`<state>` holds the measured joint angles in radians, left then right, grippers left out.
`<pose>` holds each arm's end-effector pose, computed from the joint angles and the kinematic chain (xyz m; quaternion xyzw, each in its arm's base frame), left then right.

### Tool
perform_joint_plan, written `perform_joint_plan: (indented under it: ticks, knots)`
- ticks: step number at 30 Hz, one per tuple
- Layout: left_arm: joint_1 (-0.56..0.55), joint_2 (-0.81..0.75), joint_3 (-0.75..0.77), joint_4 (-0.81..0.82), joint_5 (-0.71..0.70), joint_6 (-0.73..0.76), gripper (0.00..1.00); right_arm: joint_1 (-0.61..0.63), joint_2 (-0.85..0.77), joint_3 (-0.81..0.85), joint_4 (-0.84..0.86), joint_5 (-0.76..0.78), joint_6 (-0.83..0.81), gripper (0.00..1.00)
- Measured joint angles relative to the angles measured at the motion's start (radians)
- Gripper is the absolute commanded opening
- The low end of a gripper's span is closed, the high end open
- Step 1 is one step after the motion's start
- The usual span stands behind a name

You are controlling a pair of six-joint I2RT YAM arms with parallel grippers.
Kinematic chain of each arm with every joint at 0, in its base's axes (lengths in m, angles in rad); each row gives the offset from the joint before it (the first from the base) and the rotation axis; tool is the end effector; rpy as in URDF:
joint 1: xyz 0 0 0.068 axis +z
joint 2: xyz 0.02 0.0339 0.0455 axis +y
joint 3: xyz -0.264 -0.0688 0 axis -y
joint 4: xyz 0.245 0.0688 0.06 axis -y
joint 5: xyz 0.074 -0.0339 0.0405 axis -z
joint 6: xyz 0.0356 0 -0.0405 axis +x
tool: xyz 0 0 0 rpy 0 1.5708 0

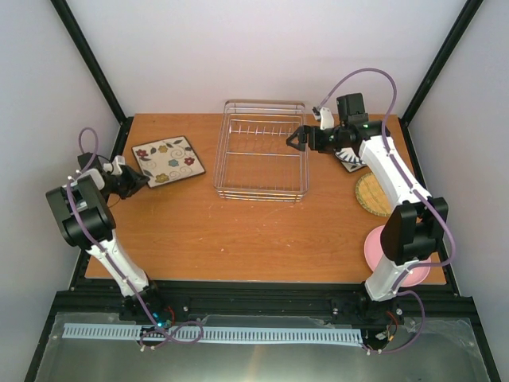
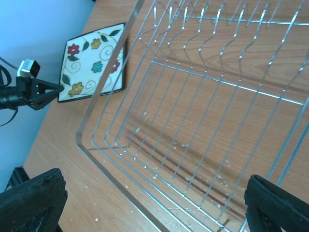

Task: Load the plates into the dish rack
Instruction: Pick up the plate at the center of the board.

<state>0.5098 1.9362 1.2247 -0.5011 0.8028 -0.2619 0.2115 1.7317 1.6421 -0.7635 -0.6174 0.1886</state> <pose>0.3387 0.1600 0.1531 -0.2764 0.8654 -0.3612 0.2103 0.3667 0.0998 0.3343 -0.1169 0.8908 0.3453 0.2714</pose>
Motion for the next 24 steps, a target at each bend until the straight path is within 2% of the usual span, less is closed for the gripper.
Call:
perform_joint_plan:
  ticks: [8, 14, 24]
  knots:
    - [0.012, -0.069, -0.121, 0.097, 0.073, -0.067, 0.01, 0.018, -0.011, -0.018, 0.016, -0.107, 0.011, 1.00]
    - [0.040, -0.095, -0.181, 0.147, 0.124, -0.088, 0.01, 0.116, 0.018, 0.042, 0.008, -0.145, 0.023, 1.00]
    - [0.075, -0.255, -0.332, 0.158, 0.088, -0.100, 0.01, 0.237, 0.040, 0.075, 0.027, -0.164, 0.097, 1.00]
